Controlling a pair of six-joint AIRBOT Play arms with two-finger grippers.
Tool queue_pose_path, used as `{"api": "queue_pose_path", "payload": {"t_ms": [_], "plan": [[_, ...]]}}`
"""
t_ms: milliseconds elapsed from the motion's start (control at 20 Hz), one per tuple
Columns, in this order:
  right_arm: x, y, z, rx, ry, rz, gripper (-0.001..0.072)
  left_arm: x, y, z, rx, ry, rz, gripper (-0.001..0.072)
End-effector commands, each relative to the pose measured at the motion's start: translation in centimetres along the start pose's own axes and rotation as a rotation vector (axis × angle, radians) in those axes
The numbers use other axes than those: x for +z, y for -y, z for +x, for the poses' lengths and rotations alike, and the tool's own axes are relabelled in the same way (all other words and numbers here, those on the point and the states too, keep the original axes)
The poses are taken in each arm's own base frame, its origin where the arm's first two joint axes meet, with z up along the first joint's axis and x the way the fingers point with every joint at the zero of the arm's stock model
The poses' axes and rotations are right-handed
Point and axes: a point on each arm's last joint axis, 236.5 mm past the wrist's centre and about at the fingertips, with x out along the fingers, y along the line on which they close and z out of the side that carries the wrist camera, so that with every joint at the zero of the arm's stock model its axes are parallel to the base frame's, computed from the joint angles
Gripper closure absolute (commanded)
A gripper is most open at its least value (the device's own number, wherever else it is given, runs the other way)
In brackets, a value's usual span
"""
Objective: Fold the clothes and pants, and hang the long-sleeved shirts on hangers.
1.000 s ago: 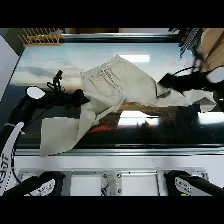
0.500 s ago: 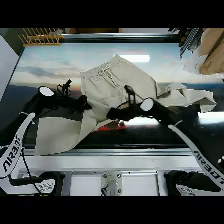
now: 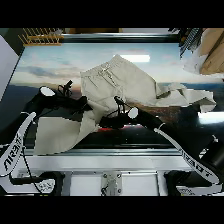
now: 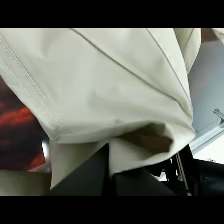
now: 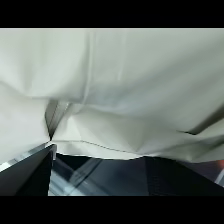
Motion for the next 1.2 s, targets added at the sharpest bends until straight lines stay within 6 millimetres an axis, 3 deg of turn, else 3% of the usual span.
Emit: {"api": "queue_pose_path", "payload": {"t_ms": [0,150,200,250,300,400,500,550,600,650,700,800,900,1000,1150], "plan": [[0.0,0.2,0.3,-0.002,0.001,0.082,0.0128,-0.2,0.0,0.0,-0.002,-0.01,0.01,0.0697],[0.7,0.4,1.5,-0.016,0.058,0.14,0.0129,-0.2,0.1,0.0,-0.005,-0.01,0.009,0.0697],[0.5,0.4,1.9,-0.02,0.058,0.142,0.0211,-0.3,0.2,0.0,-0.006,-0.013,0.009,0.0697],[0.3,0.4,2.0,-0.024,0.051,0.133,0.0543,-0.5,0.4,-0.3,-0.007,-0.017,0.017,0.0697],[0.5,0.3,1.6,-0.019,0.053,0.105,0.0699,-0.8,0.8,-0.8,-0.011,-0.019,0.032,0.0697],[1.8,0.4,-0.8,-0.005,0.06,0.043,0.0704,-2.2,2.1,-2.5,-0.008,-0.033,0.094,0.0697],[2.9,1.2,-4.8,-0.007,0.045,-0.042,0.0704,-5.6,3.6,-3.9,0.016,-0.107,0.188,0.0697],[2.9,1.9,-6.6,-0.015,0.025,-0.055,0.0704,-7.1,4.3,-4.2,0.037,-0.129,0.244,0.0565],[2.7,2.3,-7.9,-0.021,0.002,-0.061,0.0704,-7.6,4.8,-4.2,0.061,-0.111,0.295,0.0107],[2.2,2.7,-9.0,-0.033,-0.025,-0.074,0.0704,-6.8,5.1,-4.2,0.1,-0.045,0.352,0.003],[1.6,3.0,-9.7,-0.048,-0.05,-0.091,0.0704,-4.6,5.0,-4.7,0.15,0.062,0.401,0.0029],[0.5,3.7,-10.9,-0.088,-0.092,-0.137,0.0704,2.3,4.8,-7.6,0.23,0.338,0.359,0.003],[-0.2,3.4,-11.5,-0.09,-0.11,-0.154,0.0704,8.1,3.4,-10.1,0.248,0.477,0.278,0.003],[-0.5,3.1,-11.9,-0.085,-0.117,-0.161,0.0704,12.1,-0.4,-10.0,0.28,0.48,0.189,0.003],[-0.5,2.8,-12.2,-0.082,-0.112,-0.168,0.0703,15.9,-6.8,-7.2,0.307,0.417,0.032,0.003]]}}
